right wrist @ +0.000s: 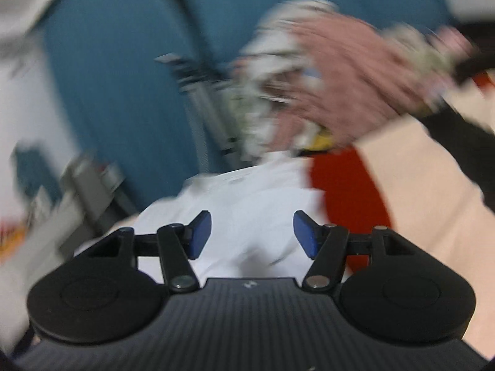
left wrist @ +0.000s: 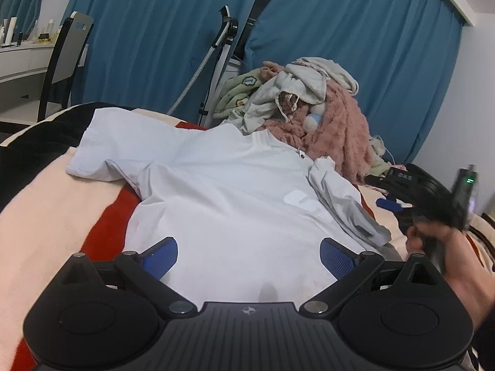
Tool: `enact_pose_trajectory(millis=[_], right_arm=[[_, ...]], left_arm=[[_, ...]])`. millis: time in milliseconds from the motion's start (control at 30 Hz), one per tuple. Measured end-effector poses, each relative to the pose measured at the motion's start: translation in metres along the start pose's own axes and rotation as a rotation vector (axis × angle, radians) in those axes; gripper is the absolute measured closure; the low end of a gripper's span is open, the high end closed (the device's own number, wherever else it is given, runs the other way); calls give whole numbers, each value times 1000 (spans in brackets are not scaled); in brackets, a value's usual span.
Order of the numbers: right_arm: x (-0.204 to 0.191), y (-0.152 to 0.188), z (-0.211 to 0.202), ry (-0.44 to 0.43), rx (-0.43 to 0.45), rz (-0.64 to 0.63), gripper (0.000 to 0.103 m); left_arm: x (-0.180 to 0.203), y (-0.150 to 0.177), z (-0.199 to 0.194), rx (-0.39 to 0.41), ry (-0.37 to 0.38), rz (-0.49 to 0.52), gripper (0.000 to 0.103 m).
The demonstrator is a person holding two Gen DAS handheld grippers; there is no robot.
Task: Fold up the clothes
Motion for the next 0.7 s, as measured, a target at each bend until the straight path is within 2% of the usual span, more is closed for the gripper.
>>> enact_pose_trajectory(millis=[100, 167, 200, 233, 267, 300, 400, 567, 700], right_arm=[[25, -4, 34, 9, -59, 99, 42], [25, -3, 46, 5, -87, 86, 42], [24, -2, 52, 2, -99, 71, 46], [21, -1, 57, 15, -114, 38, 55], [18, -1, 64, 38, -130, -6, 85], [14, -2, 64, 65, -133, -64, 94], [10, -21, 47, 103, -38, -173, 99], [42, -85, 21, 186, 78, -217, 99], [90, -148, 14, 378, 172, -263, 99]], left_arm=[[1, 4, 5, -10, -4, 8, 4], [1, 6, 7, -15, -5, 13, 4], [0, 7, 9, -20, -7, 13, 4], [-1, 8, 10, -25, -10, 10, 4], [-1, 8, 10, -27, -13, 9, 4], [-1, 7, 9, -22, -18, 12, 4], [0, 3, 8, -8, -34, 21, 4], [2, -2, 5, 15, -59, 36, 4], [4, -6, 4, 29, -79, 48, 4]])
Point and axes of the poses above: each gripper's, at about its wrist camera, not at the fingertips, and z roughly the way its jaws point, x to its right, y to its underside, the point moved 7 cm from there along z, roughly the way its jaws point, and after that the axes turned 3 degrees about z, right-handed, at the moved point
